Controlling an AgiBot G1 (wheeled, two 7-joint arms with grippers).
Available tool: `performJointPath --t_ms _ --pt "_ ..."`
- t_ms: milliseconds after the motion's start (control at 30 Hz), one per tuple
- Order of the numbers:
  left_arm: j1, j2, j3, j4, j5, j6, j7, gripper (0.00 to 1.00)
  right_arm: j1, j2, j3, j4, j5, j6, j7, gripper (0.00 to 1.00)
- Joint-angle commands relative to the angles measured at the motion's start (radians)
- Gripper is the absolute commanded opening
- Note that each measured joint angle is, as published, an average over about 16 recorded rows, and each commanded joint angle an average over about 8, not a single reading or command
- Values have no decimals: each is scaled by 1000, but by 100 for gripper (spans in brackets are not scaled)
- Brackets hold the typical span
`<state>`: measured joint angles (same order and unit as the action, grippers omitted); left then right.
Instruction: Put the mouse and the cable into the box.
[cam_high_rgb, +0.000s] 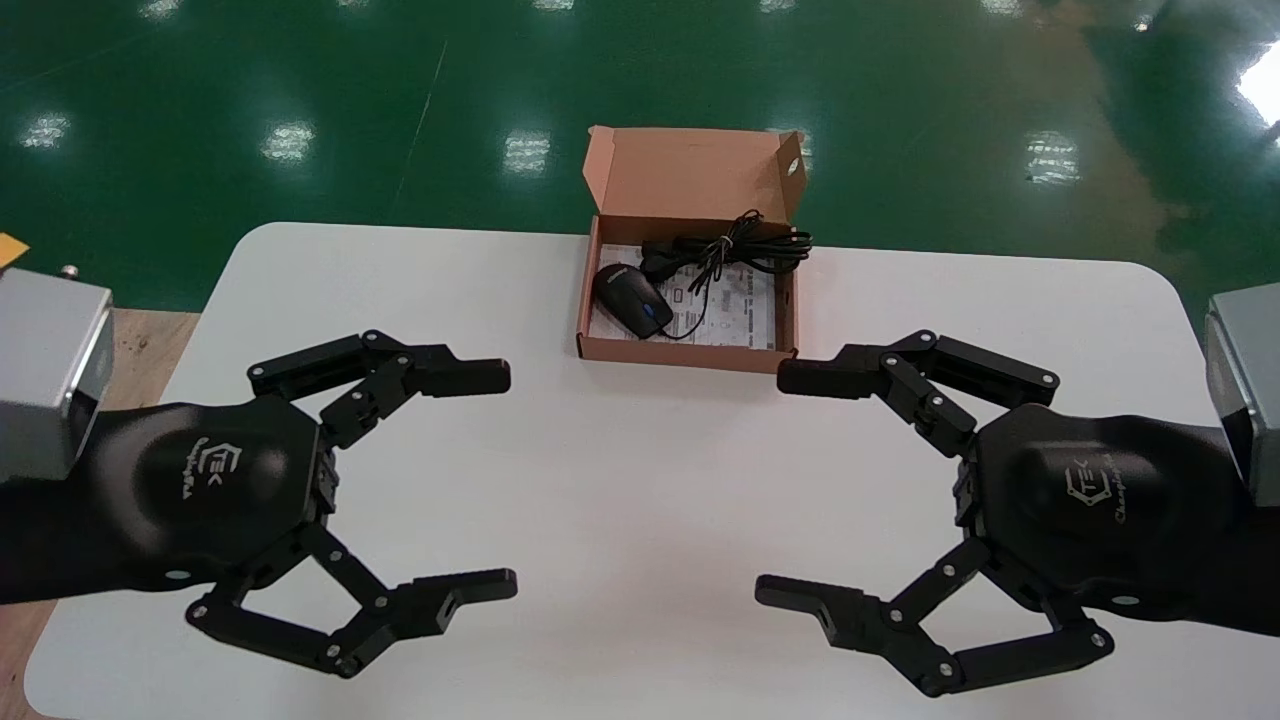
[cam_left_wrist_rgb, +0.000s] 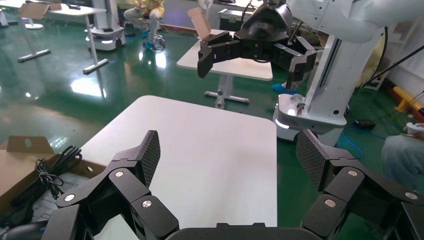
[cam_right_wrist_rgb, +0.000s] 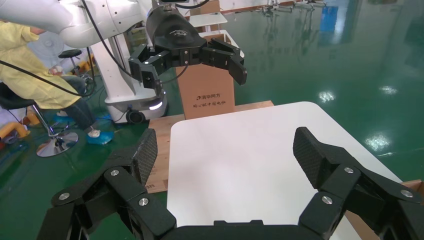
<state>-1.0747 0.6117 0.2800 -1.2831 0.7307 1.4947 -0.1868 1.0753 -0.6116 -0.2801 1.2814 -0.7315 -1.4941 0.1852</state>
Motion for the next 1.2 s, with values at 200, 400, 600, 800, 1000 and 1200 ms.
performJointPath --t_ms 200,400,600,800,1000,1200 --pt "0 0 1 0 0 -1 0 100 0 0 0 -1 -1 1 0 100" --pt "-1 1 1 1 0 -1 0 100 1 -1 0 -1 -1 1 -1 100" --pt "-1 1 1 1 0 -1 0 100 1 -1 0 -1 -1 1 -1 100" --pt "-1 1 1 1 0 -1 0 100 1 -1 0 -2 -1 2 -1 100" --pt "-1 1 1 1 -1 -1 0 100 1 -1 0 -2 -1 1 -1 100" --pt "-1 1 1 1 -1 -1 0 100 1 -1 0 -2 -1 1 -1 100"
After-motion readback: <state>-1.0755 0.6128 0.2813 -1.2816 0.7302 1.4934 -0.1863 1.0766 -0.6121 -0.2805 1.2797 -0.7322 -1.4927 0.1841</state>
